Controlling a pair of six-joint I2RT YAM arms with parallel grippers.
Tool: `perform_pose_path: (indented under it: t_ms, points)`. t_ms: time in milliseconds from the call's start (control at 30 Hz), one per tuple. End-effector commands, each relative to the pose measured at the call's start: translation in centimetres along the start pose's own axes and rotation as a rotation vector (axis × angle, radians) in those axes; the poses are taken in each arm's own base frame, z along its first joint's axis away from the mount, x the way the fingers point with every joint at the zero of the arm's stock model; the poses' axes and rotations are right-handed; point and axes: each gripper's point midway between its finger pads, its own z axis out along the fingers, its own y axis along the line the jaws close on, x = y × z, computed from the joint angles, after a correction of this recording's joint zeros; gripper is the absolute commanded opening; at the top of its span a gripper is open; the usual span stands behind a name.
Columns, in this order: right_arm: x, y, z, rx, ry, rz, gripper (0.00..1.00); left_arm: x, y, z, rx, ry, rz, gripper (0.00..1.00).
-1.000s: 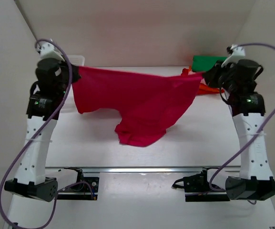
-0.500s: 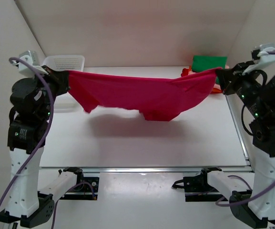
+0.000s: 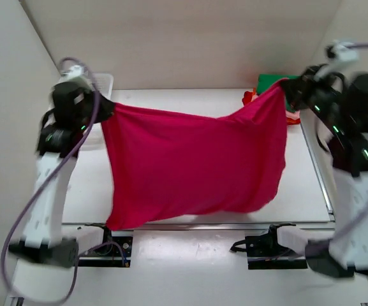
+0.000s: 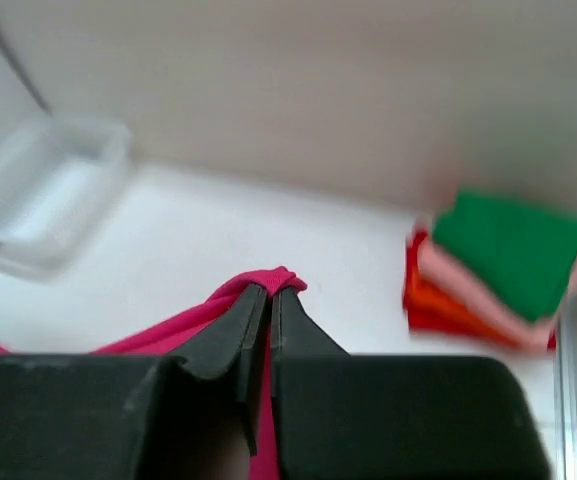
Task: Fold and stack the t-shirts
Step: Flatten out the tshirt
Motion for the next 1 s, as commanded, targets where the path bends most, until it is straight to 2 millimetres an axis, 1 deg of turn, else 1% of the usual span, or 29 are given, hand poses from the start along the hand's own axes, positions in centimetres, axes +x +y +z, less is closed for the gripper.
perform_pose_path:
  t_ms: [0,33,67,100,133,167,200,233,267,300,333,367,400,433,467,500,533,567,600,633,667,700,800,833,867,900,933,967]
  points:
    - [11.0,-5.9,4.7,0.196,0.368,0.109,0.0,11.8,6.6,5.5,-0.159,0.427,0.025,0.0]
    - [10.7,-8.7,4.3,0.258,0.311,0.15,0.0,11.2,8.6,5.6,-0.211,0.393,0.018,0.0]
    - [8.3,-9.6,2.1,0.298,0.203,0.151,0.0,8.2,10.6,5.0,-0.257,0.276,-0.007,0.0]
    - [6.7,-12.0,0.3,0.396,0.112,0.153,0.0,7.3,10.8,4.1,-0.243,0.22,-0.026,0.0]
    - [6.0,-12.2,0.0,0.433,0.112,0.123,0.0,4.6,11.1,3.8,-0.226,0.133,-0.035,0.0]
    - [5.2,-10.0,1.4,0.347,0.123,0.117,0.0,3.0,9.0,4.3,-0.189,0.149,-0.013,0.0]
    - [4.7,-8.0,2.5,0.225,0.101,0.136,0.0,1.1,7.7,4.7,-0.167,0.123,0.006,0.0]
    - [3.6,-6.3,2.4,0.143,0.049,0.155,0.01,0.3,5.3,5.0,-0.116,0.113,0.01,0.0]
    - [3.1,-6.0,2.2,0.128,0.027,0.157,0.0,0.5,3.6,5.1,-0.069,0.116,0.01,0.0]
    - [1.9,-5.7,1.6,0.117,-0.019,0.166,0.0,-0.5,2.2,4.6,-0.013,0.089,-0.014,0.0]
    - [1.0,-5.5,1.1,0.12,-0.042,0.17,0.0,-1.4,1.7,4.3,0.011,0.056,-0.038,0.0]
    - [-0.4,-4.8,0.1,0.118,-0.078,0.138,0.0,-2.6,1.0,3.3,0.035,0.009,-0.05,0.0]
    - [-1.2,-4.5,-0.6,0.132,-0.1,0.116,0.0,-3.3,0.3,2.3,0.059,-0.021,-0.052,0.0]
    - [-2.3,-3.4,-1.2,0.12,-0.12,0.094,0.0,-4.4,-0.7,1.0,0.093,-0.065,-0.053,0.0]
    - [-3.1,-2.8,-1.6,0.107,-0.14,0.07,0.0,-5.0,-1.1,0.5,0.111,-0.085,-0.049,0.0]
    - [-3.3,-1.8,-1.6,0.07,-0.144,0.073,0.0,-5.8,-2.4,-0.6,0.15,-0.109,-0.047,0.0]
    - [-4.1,-0.5,-2.0,0.019,-0.162,0.054,0.0,-6.1,-3.7,-1.3,0.205,-0.107,-0.056,0.0]
    - [-4.0,0.9,-2.1,-0.055,-0.159,0.05,0.0,-6.0,-4.7,-1.7,0.241,-0.095,-0.062,0.0]
    - [-4.7,1.6,-2.6,-0.079,-0.18,0.051,0.0,-5.9,-5.2,-1.8,0.255,-0.088,-0.073,0.0]
    - [-4.8,2.3,-2.8,-0.117,-0.187,0.05,0.0,-6.0,-5.6,-2.2,0.27,-0.087,-0.074,0.0]
    - [-5.0,2.6,-3.1,-0.13,-0.194,0.055,0.0,-6.0,-5.9,-2.4,0.281,-0.086,-0.075,0.0]
    - [-5.5,3.1,-3.7,-0.145,-0.211,0.038,0.0,-6.5,-6.3,-3.4,0.3,-0.102,-0.073,0.0]
    - [-6.3,4.0,-4.2,-0.174,-0.229,0.031,0.0,-7.1,-6.5,-3.8,0.3,-0.111,-0.065,0.0]
    - [-6.2,3.6,-3.6,-0.167,-0.218,0.044,0.0,-7.3,-6.4,-3.5,0.293,-0.112,-0.066,0.0]
    - [-6.2,3.8,-3.5,-0.182,-0.214,0.045,0.0,-6.9,-6.2,-2.8,0.285,-0.091,-0.069,0.0]
    - [-6.0,3.7,-3.0,-0.186,-0.206,0.053,0.0,-6.3,-5.9,-2.1,0.277,-0.062,-0.072,0.0]
    - [-5.3,3.4,-1.9,-0.199,-0.18,0.069,0.0,-5.3,-5.2,-0.7,0.254,-0.018,-0.088,0.0]
    - [-3.9,2.6,-0.1,-0.205,-0.133,0.102,0.0,-4.1,-4.3,1.0,0.225,0.024,-0.097,0.0]
